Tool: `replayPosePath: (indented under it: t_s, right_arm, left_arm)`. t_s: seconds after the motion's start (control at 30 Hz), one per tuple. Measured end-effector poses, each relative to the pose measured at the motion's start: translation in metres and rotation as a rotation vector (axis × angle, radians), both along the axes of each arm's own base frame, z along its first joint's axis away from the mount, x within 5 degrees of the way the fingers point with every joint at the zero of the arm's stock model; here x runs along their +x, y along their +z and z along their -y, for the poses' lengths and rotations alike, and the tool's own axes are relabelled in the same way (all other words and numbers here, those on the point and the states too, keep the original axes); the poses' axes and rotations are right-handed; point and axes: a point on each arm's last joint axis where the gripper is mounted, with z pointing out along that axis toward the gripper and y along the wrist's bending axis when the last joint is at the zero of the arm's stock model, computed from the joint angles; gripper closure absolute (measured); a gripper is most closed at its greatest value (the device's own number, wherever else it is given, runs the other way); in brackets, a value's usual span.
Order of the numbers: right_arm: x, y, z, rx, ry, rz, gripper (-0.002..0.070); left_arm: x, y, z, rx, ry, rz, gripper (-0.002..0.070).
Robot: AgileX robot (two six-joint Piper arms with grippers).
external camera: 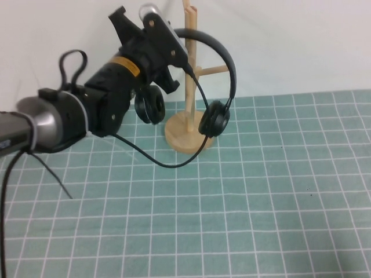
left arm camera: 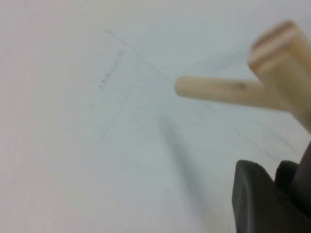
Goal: Take out the headphones from the headphone stand
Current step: Pick up the headphones from the headphone stand, then place the headphones on the table
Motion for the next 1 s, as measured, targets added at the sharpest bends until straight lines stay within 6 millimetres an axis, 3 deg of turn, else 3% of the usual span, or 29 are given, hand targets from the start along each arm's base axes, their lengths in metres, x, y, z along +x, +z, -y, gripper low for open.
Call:
replayPosePath:
  t_s: [0.2, 0.47, 0.57, 0.8, 1.0]
  right_arm:
    - [0.000, 0.000, 0.000, 0.000, 0.000, 0.000, 0.0684]
    - [0.000, 0.000, 0.000, 0.000, 0.000, 0.000, 0.0685]
    - [0.000, 0.000, 0.000, 0.000, 0.000, 0.000, 0.0684]
    - [0.000, 0.000, 0.000, 0.000, 0.000, 0.000, 0.0684]
    - [0.000, 0.000, 0.000, 0.000, 0.000, 0.000, 0.0684]
  left_arm:
    - [-0.023, 0.033, 0.003, -0.032, -0.018, -0.056, 0.0623]
    - [-0.086, 0.069, 0.004, -0.095, -0.095, -0.465, 0.0623]
    - [-0.109, 0.074, -0.002, -0.102, -0.107, -0.642, 0.0623]
    - [-0.130, 0.044, -0.018, 0.002, 0.086, -1.089, 0.0623]
    - [-0.108, -0.010, -0.011, 0.075, 0.263, -1.244, 0.0623]
